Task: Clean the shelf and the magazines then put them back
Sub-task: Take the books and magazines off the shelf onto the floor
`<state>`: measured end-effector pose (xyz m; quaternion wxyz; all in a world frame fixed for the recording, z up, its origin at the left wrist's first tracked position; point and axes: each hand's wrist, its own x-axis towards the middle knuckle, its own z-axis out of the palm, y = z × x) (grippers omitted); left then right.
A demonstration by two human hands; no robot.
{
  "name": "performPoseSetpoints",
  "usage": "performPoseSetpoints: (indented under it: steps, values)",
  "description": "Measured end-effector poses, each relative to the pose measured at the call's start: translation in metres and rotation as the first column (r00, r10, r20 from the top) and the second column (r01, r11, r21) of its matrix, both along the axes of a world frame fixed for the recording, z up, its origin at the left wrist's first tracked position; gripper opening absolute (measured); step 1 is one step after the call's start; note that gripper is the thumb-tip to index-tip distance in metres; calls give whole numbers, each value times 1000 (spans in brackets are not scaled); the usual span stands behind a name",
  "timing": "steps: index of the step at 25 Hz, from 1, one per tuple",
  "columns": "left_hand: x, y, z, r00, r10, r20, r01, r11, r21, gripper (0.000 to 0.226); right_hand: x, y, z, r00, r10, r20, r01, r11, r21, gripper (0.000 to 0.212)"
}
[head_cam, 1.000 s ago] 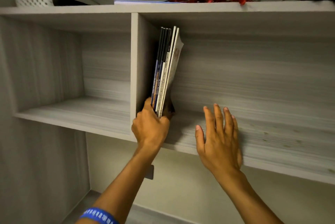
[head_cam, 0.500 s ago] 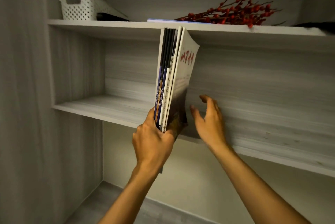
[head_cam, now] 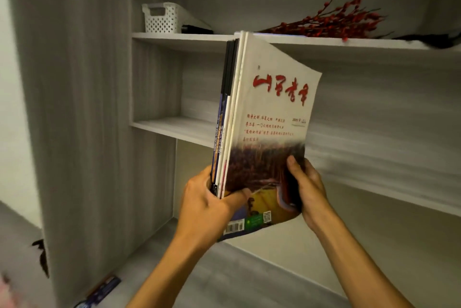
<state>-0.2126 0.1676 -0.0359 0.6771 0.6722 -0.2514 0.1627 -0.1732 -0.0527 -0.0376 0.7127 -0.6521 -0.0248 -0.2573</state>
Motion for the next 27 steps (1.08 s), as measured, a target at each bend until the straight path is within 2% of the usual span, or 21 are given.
performPoseSetpoints:
  steps: [3,7,12,17,22,27]
  values:
    - [-38,9,-20,984,-105,-147,98,994,-49,29,-60,2,-25,998,-50,40,48,998,39,43]
    - [-96,12,-62,911,-124,-393,78,988,-132,31,-145,7,-63,995,-97,7,96,995,21,34]
    - [-148,30,-105,801,-108,-588,31,990,-140,32,-217,31,-115,988,-141,-70,142,990,10,24]
    - [-179,50,-122,742,-132,-657,61,990,-131,24,-265,60,-142,966,-224,-129,234,969,74,23]
    - [-190,91,-149,720,-201,-664,176,979,-106,27,-296,105,-168,930,-316,-188,337,937,88,33]
    - [-196,157,-192,666,-296,-684,317,943,-100,30,-329,177,-215,858,-405,-315,456,883,108,42]
